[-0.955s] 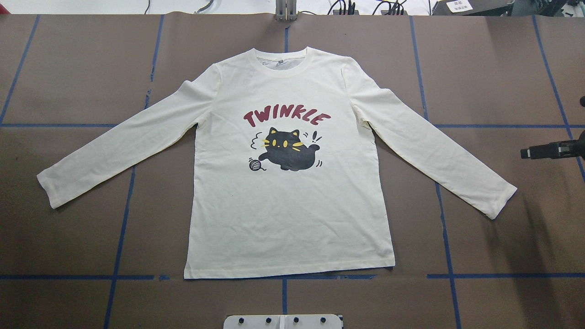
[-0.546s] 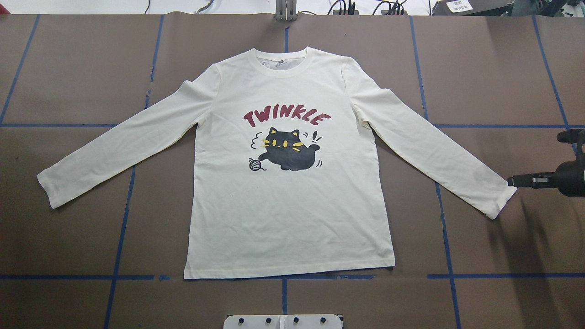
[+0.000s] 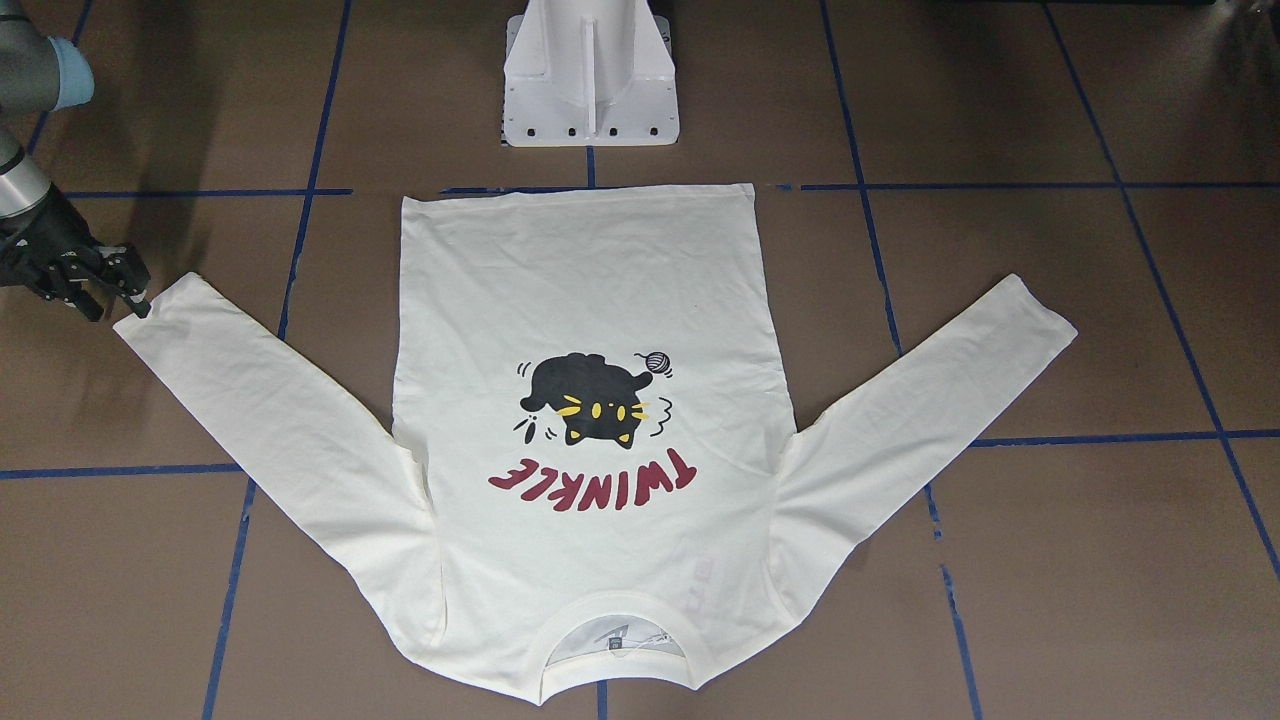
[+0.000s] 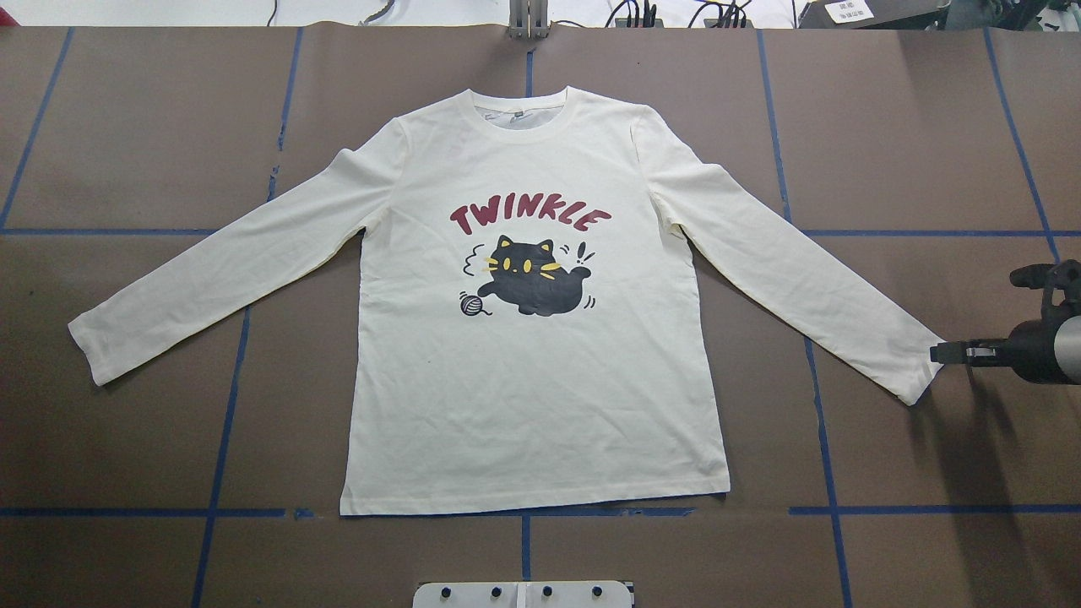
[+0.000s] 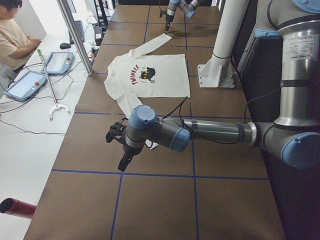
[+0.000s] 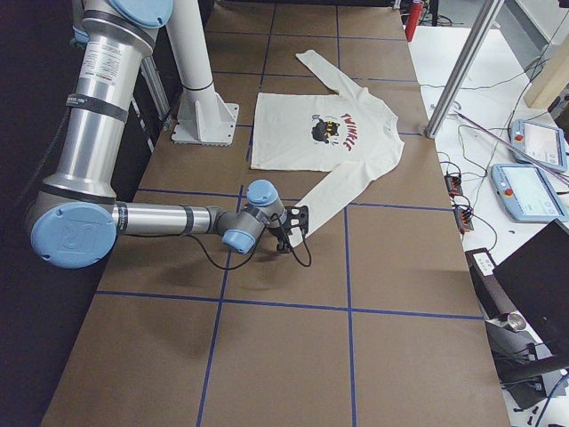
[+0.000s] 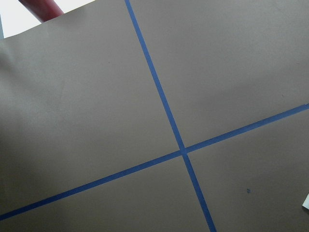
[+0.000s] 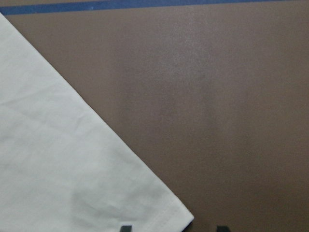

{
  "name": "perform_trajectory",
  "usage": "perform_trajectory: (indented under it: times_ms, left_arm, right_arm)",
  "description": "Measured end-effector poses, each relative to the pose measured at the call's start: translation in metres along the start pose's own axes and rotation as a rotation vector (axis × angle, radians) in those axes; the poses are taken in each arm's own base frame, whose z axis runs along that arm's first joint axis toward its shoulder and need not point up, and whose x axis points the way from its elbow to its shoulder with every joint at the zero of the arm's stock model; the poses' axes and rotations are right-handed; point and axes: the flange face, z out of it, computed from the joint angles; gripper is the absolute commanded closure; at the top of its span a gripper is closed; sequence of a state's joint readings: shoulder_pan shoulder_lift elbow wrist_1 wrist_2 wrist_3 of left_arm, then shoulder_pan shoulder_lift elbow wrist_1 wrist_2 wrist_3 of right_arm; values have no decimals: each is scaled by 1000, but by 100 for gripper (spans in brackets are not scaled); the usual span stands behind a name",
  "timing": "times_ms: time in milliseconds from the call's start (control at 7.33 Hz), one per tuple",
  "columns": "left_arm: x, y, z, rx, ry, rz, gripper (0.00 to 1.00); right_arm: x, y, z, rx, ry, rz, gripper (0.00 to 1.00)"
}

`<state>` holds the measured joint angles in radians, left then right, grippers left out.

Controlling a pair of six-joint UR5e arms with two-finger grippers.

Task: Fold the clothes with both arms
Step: 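Move the right gripper to the cuff of the sleeve nearest it and grasp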

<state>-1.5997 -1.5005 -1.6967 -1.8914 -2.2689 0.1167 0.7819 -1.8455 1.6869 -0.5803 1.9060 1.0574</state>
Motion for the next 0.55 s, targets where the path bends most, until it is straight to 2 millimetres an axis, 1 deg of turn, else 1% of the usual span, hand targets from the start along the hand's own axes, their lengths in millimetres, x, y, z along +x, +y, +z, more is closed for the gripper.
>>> perform_trajectory:
  times_ms: [409,546]
  left_arm:
    - [0,0,0,-1,0,0,0]
    - [0,0,0,-1,0,0,0]
  right_arm:
    - [-6,-4,3,5,-8,-3,40]
    - [-6,-5,4,6,-8,-3,43]
